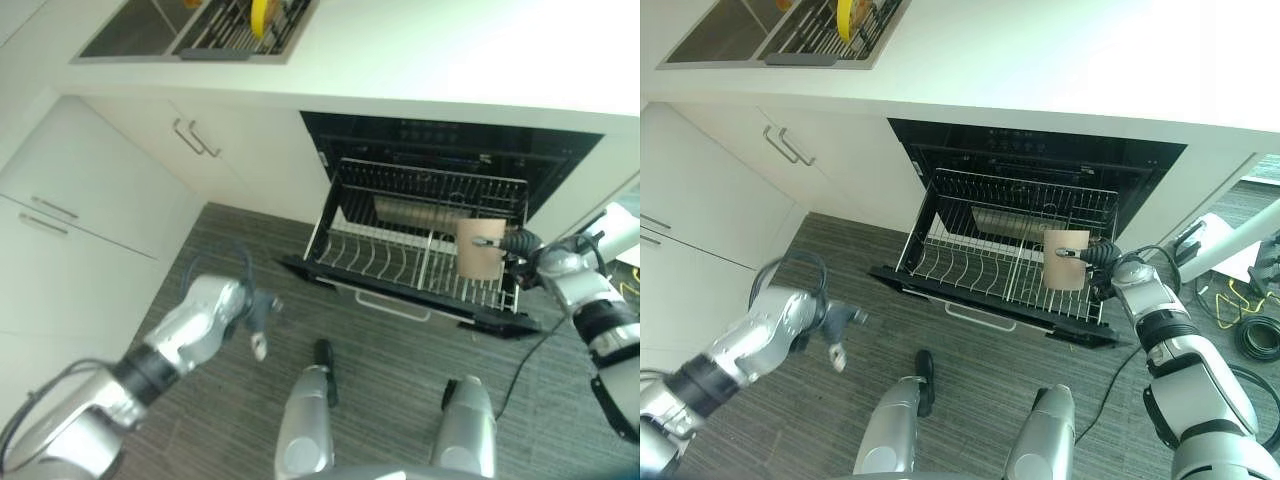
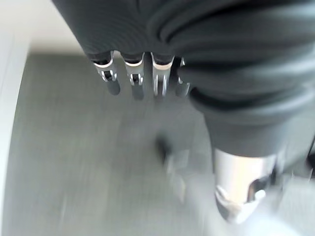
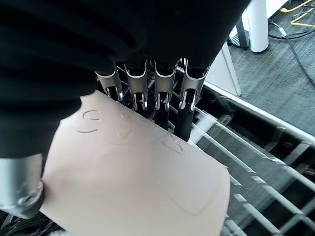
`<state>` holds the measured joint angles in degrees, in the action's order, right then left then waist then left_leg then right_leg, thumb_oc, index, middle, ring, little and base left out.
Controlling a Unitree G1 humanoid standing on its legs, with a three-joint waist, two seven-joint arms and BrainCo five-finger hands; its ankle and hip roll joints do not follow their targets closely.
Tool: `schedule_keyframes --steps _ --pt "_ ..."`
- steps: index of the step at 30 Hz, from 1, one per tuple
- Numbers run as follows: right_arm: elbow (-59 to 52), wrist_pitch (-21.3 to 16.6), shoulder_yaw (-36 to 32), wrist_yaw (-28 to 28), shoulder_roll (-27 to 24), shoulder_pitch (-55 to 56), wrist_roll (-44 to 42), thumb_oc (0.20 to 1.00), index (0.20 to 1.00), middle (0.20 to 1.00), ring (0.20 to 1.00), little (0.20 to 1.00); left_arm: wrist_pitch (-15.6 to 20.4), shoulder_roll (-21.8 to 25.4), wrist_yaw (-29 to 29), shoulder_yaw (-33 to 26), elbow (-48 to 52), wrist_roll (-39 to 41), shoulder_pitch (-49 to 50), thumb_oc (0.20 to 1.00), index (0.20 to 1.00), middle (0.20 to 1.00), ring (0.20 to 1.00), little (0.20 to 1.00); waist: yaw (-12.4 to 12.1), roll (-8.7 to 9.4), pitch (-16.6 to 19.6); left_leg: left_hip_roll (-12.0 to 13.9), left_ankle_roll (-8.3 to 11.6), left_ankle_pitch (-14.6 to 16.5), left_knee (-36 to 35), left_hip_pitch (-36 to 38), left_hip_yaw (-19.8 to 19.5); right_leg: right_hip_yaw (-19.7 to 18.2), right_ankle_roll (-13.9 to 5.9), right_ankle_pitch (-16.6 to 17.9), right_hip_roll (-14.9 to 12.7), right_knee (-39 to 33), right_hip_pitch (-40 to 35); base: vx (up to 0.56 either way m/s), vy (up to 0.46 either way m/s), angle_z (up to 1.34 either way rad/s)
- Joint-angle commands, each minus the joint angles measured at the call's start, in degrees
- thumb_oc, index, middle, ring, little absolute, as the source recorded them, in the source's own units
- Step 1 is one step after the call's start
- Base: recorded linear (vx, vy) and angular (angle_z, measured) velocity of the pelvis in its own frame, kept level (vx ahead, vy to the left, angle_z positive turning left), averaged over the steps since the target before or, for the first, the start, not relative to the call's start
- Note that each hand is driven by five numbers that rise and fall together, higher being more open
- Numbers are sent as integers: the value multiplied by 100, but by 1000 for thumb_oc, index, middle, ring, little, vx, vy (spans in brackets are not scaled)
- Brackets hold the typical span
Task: Place the dishes in the dishwasher.
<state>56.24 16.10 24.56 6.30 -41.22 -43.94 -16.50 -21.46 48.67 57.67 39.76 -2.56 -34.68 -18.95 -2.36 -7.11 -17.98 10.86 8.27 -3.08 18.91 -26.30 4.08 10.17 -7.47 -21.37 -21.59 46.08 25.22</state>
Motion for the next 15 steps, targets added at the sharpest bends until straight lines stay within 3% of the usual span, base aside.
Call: schedule_keyframes --steps 1,7,9,15 --pt "-33 -93 -169 -48 26 -542 -246 200 200 200 200 200 -138 398 114 -116 128 198 -31 1000 1000 1000 1000 1000 -157 196 -147 465 -52 1131 1165 166 -284 -275 -185 1461 -141 -1221 225 -11 25 8" --pt "395 -40 -162 -140 16 -639 -363 200 200 200 200 200 -185 391 -328 42 -132 607 -244 1000 1000 1000 1000 1000 -147 171 -183 449 -62 1122 1200 89 -282 -316 -167 1435 -126 -1134 329 0 0 0" --pt "552 -65 -236 -213 -2 -621 -416 200 200 200 200 200 -86 353 -731 55 -290 873 -290 1000 1000 1000 1000 1000 -142 178 -195 447 -76 1127 1225 51 -281 -335 -158 1429 -109 -1092 386 0 0 0" --pt "909 -15 -336 -621 -28 -718 -390 200 200 200 200 200 152 251 -1210 111 -668 1227 -267 1000 1000 1000 1000 1000 -128 187 -201 446 -117 1163 1295 -23 -242 -374 -124 1412 -44 -1034 486 6 1 -1"
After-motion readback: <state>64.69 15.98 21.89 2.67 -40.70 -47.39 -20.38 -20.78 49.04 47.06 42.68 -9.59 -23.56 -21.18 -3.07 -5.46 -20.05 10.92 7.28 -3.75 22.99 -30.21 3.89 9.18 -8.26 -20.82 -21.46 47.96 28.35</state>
